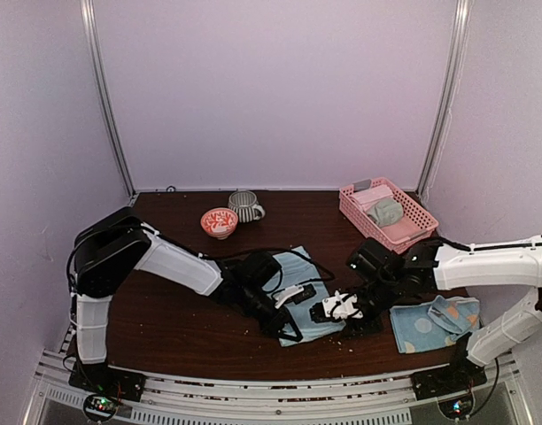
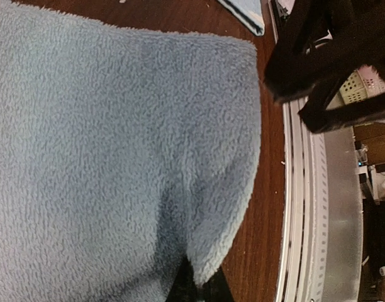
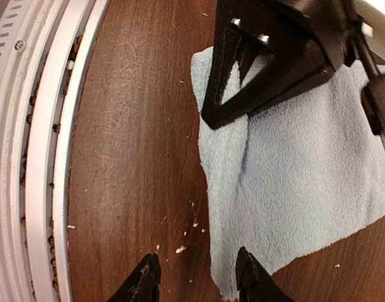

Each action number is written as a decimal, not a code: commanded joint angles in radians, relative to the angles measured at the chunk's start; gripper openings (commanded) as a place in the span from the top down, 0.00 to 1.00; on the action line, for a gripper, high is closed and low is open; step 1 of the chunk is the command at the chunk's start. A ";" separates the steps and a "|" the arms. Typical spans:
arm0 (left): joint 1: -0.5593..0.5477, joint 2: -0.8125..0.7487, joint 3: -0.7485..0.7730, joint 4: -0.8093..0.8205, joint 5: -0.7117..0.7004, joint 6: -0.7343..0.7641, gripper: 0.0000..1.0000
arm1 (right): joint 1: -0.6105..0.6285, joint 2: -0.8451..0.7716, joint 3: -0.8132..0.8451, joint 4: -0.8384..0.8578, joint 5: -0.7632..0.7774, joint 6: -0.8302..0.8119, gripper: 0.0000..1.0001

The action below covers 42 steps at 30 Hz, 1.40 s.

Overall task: Roll the towels
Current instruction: Roll the towel at the center of the board.

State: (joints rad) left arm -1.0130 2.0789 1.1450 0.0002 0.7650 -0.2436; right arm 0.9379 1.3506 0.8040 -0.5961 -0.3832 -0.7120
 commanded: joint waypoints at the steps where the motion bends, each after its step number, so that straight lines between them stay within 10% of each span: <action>1: 0.019 0.034 0.002 0.028 0.106 -0.111 1.00 | 0.087 0.065 -0.026 0.149 0.172 -0.026 0.58; 18: 0.028 0.079 0.026 -0.010 0.124 -0.086 1.00 | 0.108 0.143 -0.052 0.272 0.304 -0.036 0.57; 25: 0.037 0.073 0.027 -0.041 0.116 -0.066 1.00 | 0.107 0.211 -0.019 0.214 0.274 -0.037 0.74; 32: 0.044 0.035 -0.016 -0.036 0.114 -0.078 1.00 | 0.025 0.261 0.084 -0.018 0.071 -0.037 0.99; 42: 0.054 0.029 -0.015 -0.061 0.216 -0.133 1.00 | -0.192 0.537 0.380 -0.464 -0.297 -0.148 1.00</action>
State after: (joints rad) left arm -0.9722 2.1166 1.1454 0.0017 0.9279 -0.3584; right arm 0.8307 1.7988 1.1076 -0.7860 -0.5297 -0.8139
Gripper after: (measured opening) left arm 0.014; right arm 0.029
